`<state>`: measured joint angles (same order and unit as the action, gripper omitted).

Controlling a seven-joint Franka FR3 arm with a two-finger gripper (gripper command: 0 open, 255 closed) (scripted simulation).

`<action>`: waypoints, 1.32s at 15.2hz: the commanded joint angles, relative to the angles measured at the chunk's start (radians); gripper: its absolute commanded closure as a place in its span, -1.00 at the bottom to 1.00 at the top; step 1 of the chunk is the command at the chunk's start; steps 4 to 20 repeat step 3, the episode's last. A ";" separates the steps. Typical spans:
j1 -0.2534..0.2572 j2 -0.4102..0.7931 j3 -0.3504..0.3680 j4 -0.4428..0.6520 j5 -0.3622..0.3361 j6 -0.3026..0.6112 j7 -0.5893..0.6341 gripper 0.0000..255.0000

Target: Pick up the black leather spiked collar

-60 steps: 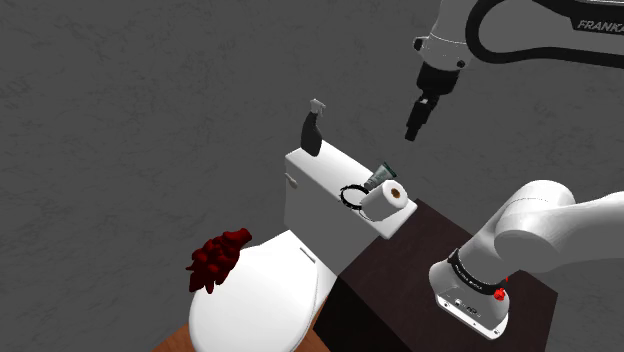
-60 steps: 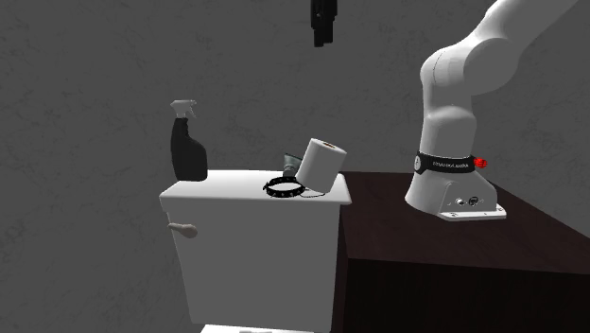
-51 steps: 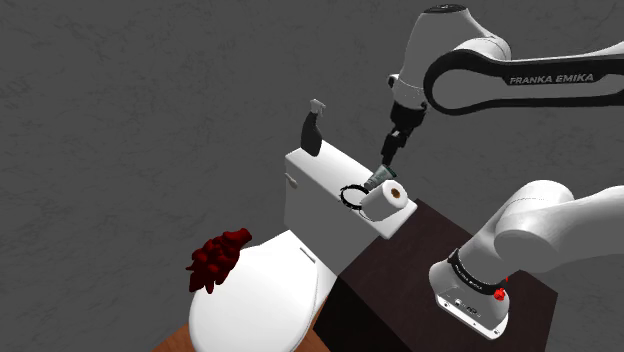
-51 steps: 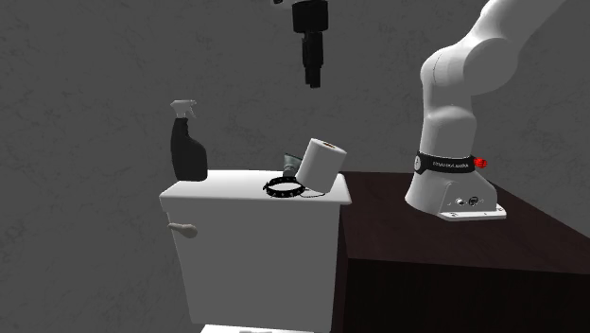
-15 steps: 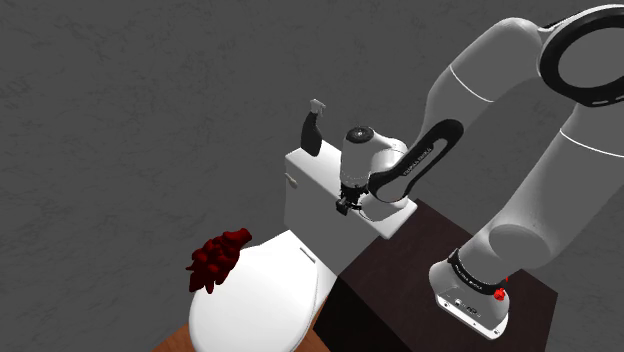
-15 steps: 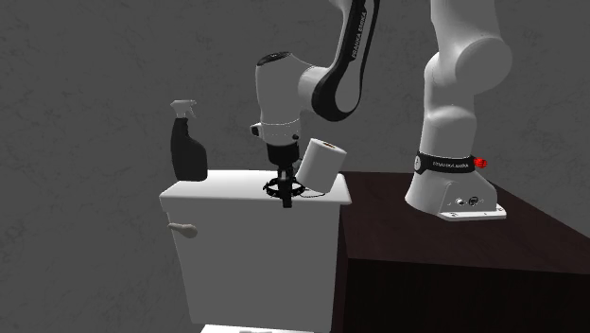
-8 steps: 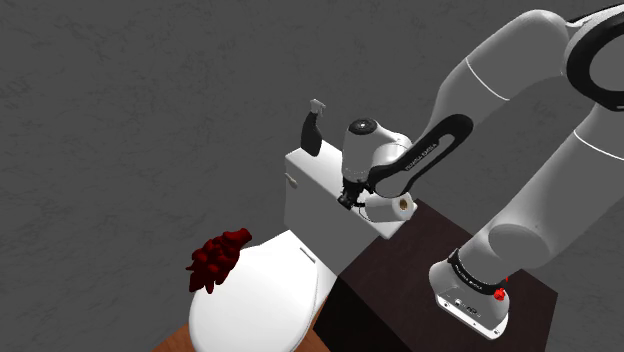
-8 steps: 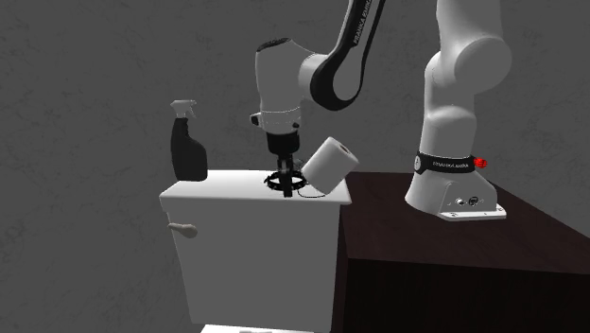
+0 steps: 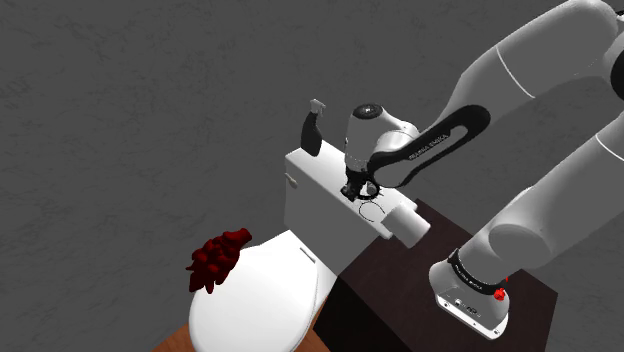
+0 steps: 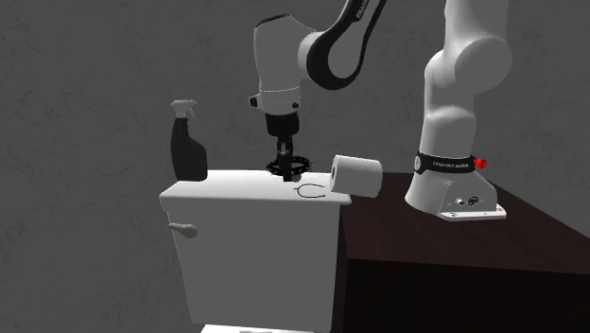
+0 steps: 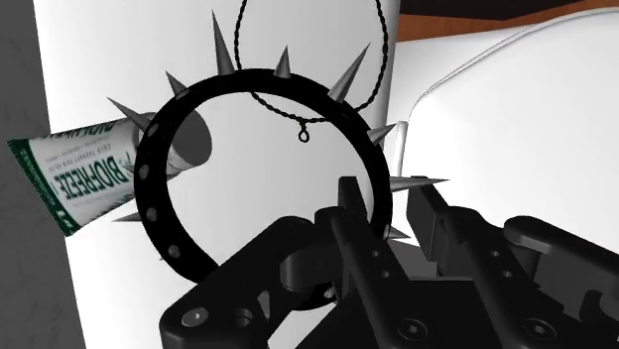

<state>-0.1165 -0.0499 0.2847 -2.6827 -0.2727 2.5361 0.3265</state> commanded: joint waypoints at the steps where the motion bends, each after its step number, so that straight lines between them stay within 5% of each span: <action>1: 0.005 -0.035 0.001 0.000 0.030 -0.031 -0.025 1.00; 20: 0.006 -0.037 0.000 0.000 0.032 -0.033 -0.027 1.00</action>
